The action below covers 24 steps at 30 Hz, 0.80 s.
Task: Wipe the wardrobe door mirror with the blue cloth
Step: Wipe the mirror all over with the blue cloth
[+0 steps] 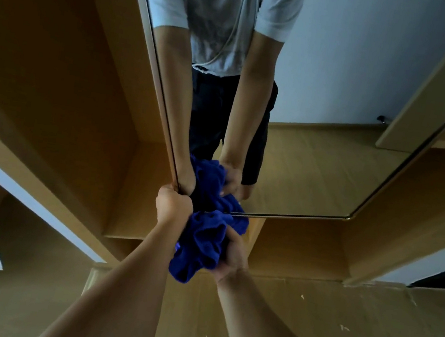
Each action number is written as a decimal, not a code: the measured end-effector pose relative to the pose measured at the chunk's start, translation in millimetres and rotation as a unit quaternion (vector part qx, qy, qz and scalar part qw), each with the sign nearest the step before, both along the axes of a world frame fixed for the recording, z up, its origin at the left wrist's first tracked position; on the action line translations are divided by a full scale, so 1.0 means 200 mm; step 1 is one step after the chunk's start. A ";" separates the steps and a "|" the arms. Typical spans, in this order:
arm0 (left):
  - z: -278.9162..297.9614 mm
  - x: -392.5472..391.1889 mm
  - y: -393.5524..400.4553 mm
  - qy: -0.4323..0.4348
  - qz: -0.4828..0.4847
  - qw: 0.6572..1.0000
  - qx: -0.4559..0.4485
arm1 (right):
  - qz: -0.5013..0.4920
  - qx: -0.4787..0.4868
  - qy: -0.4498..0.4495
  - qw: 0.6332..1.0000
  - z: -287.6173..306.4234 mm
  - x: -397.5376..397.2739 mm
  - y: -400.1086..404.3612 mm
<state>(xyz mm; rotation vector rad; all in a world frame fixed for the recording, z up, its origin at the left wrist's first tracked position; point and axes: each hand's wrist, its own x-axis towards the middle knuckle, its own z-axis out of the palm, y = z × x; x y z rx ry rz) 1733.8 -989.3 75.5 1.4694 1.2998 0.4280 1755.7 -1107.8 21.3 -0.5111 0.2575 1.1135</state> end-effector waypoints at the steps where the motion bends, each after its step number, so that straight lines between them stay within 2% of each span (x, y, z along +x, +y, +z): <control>1: -0.01 0.00 0.00 0.003 0.001 1.000 -0.004 | 0.012 0.000 0.004 1.000 -0.02 0.00 0.01; 5: -0.02 -0.01 0.00 0.008 -0.003 1.000 -0.004 | 0.033 0.020 -0.001 0.999 -0.03 0.03 0.04; 9: -0.02 -0.01 -0.01 -0.018 0.007 1.000 0.002 | 0.001 0.043 0.034 0.999 -0.04 0.11 0.00; 16: -0.03 -0.01 -0.02 -0.022 0.018 0.999 0.018 | -0.068 0.080 0.039 0.994 0.00 0.25 -0.14; 24: -0.04 -0.02 -0.03 -0.022 0.027 0.999 0.040 | -0.087 -0.015 0.075 0.993 0.09 0.26 -0.22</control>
